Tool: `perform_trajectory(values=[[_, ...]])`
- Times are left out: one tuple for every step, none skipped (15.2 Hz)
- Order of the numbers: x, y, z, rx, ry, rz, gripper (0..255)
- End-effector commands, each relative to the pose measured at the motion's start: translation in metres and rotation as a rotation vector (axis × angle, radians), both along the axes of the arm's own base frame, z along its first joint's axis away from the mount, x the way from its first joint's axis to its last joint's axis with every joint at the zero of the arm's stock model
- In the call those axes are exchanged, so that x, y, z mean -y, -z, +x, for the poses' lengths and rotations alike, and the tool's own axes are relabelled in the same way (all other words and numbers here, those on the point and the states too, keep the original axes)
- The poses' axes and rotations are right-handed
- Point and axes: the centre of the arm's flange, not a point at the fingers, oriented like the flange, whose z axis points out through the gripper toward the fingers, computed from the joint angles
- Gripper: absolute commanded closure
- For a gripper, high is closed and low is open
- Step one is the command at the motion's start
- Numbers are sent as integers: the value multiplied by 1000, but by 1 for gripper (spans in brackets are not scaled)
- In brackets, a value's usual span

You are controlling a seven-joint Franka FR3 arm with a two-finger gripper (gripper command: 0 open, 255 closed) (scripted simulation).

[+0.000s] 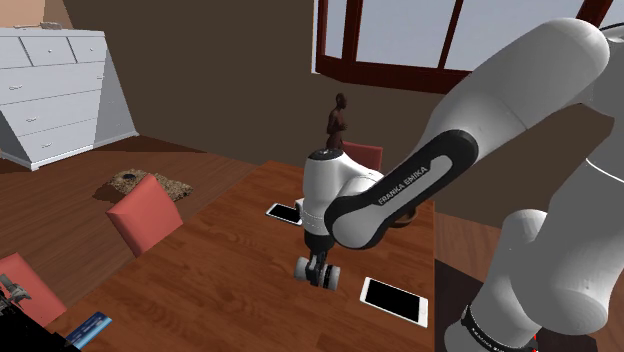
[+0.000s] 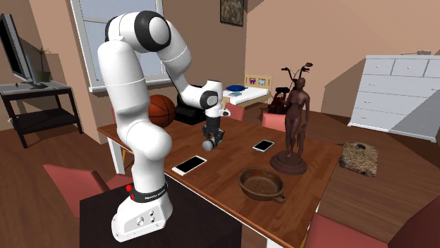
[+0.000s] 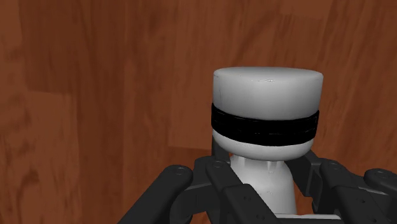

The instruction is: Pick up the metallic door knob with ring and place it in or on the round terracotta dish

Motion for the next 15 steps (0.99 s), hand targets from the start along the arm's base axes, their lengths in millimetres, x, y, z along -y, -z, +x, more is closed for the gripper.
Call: perform_trajectory(values=[[1,-10,0,0,0,0,255],[1,-15,0,0,0,0,255],[1,-20,0,0,0,0,255],[1,-25,0,0,0,0,255],[1,-31,0,0,0,0,255],[1,-36,0,0,0,0,255],[1,-41,0,0,0,0,255],[1,-47,0,0,0,0,255],[1,-52,0,0,0,0,255],[1,-57,0,0,0,0,255],[1,-62,0,0,0,0,255],[1,-68,0,0,0,0,255],[1,-73,0,0,0,0,255],[1,-78,0,0,0,0,255],[1,-84,0,0,0,0,255]])
